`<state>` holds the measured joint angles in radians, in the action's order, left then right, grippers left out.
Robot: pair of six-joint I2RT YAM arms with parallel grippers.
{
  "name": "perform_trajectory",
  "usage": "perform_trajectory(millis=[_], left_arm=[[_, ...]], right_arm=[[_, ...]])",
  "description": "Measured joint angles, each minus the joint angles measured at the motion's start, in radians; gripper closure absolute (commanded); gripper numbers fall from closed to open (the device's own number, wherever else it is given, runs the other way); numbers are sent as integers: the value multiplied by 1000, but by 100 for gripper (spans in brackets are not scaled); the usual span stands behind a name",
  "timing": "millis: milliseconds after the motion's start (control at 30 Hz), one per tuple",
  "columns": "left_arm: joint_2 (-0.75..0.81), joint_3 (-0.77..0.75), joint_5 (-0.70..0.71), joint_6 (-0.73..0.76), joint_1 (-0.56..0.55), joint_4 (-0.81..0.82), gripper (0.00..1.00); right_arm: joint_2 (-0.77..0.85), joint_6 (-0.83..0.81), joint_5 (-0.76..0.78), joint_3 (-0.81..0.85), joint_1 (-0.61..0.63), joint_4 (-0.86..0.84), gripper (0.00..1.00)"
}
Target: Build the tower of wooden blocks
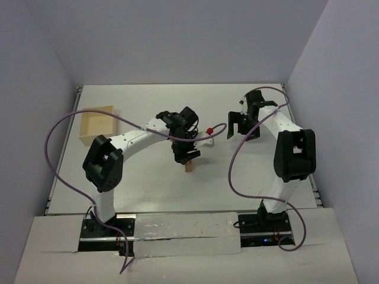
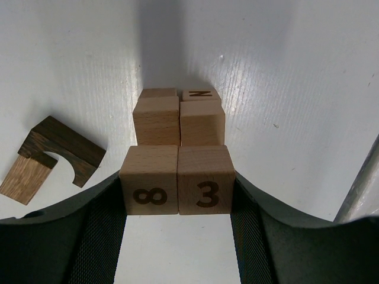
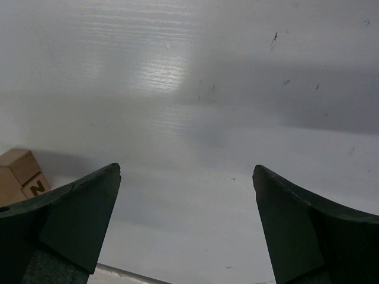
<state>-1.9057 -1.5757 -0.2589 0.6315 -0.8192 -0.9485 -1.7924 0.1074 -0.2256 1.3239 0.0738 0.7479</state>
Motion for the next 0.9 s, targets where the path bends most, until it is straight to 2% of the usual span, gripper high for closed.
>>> perform_trajectory(millis=[900], left_arm=[[-34,-38,40,-18,-18,-8,52]], right_arm=[[0,4,-3,0,-7,0,0]])
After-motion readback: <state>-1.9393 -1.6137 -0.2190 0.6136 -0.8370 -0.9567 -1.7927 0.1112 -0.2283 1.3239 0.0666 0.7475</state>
